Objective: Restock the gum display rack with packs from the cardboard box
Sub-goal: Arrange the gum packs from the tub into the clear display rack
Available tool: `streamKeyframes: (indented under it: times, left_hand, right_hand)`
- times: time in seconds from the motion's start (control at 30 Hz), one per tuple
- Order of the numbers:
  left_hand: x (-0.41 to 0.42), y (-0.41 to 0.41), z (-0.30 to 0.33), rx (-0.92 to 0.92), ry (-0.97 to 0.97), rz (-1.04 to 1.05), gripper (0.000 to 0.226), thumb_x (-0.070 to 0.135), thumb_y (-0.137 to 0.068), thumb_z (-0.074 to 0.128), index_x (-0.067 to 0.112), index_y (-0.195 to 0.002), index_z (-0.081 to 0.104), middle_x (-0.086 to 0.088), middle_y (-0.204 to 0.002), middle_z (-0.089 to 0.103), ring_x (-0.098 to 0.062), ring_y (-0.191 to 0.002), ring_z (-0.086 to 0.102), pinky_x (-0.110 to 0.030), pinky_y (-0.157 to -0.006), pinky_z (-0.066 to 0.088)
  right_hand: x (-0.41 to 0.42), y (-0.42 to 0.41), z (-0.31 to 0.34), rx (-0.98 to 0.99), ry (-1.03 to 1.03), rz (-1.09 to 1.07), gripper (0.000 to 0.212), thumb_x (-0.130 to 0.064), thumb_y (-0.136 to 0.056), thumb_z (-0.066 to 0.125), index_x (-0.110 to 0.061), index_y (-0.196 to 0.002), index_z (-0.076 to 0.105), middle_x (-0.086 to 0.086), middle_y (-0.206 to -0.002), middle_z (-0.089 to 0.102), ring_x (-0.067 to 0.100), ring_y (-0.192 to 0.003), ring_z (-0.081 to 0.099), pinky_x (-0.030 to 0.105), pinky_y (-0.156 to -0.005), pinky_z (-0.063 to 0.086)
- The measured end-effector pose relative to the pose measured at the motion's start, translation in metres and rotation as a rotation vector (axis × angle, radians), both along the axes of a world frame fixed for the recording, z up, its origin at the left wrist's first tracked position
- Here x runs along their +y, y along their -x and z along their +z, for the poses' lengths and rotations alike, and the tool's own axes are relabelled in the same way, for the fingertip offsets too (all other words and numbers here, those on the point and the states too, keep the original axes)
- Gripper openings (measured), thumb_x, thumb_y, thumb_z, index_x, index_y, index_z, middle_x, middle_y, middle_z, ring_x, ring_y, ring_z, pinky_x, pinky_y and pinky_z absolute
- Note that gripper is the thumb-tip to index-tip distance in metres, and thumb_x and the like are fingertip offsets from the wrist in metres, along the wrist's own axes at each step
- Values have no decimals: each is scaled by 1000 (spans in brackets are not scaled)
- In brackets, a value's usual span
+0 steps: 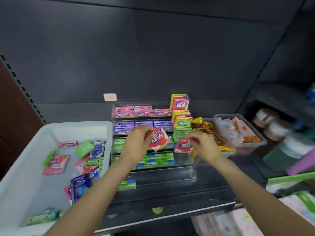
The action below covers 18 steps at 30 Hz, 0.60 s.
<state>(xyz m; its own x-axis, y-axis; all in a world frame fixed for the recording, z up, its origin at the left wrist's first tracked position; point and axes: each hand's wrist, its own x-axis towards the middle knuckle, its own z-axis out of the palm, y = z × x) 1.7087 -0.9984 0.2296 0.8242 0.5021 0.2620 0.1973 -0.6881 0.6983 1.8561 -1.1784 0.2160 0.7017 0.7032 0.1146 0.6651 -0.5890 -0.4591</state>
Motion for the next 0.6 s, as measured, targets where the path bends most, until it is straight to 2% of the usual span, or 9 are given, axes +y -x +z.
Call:
streamKeyframes:
  times: [0.13, 0.33, 0.43, 0.6]
  left_hand:
    - [-15, -11, -2, 17, 11, 26, 24, 19, -92, 58, 10, -113, 63, -6, -107, 66, -9, -87, 56, -19, -70, 48]
    - [-21, -19, -1, 26, 6, 85, 23, 17, -91, 59, 9, -113, 63, -6, -104, 67, -7, -85, 55, -6, -61, 40]
    - [-23, -21, -1, 32, 4, 95, 24, 16, -91, 59, 8, -113, 63, -7, -104, 67, -7, -85, 54, -7, -62, 41]
    - [-26, -24, -2, 44, 4, 95, 26, 17, -92, 58, 7, -115, 62, -8, -105, 67, -8, -83, 53, -11, -66, 41]
  right_hand:
    - [-6, -20, -11, 10, 38, 22, 26, -11, -87, 63, -15, -112, 67, 3, -114, 66, 15, -102, 61, 20, -86, 44]
    - [-1, -37, -17, -6, 60, 80, 26, -12, -89, 61, -17, -114, 67, 2, -116, 65, 14, -104, 60, 23, -87, 47]
    - [0, -35, -20, -20, 117, 138, 26, -15, -90, 59, -19, -115, 66, 1, -117, 64, 15, -105, 60, 28, -84, 51]
    - [5, -36, -28, -185, 240, 171, 24, -18, -93, 54, -21, -115, 63, 1, -114, 62, 17, -100, 60, 26, -76, 49]
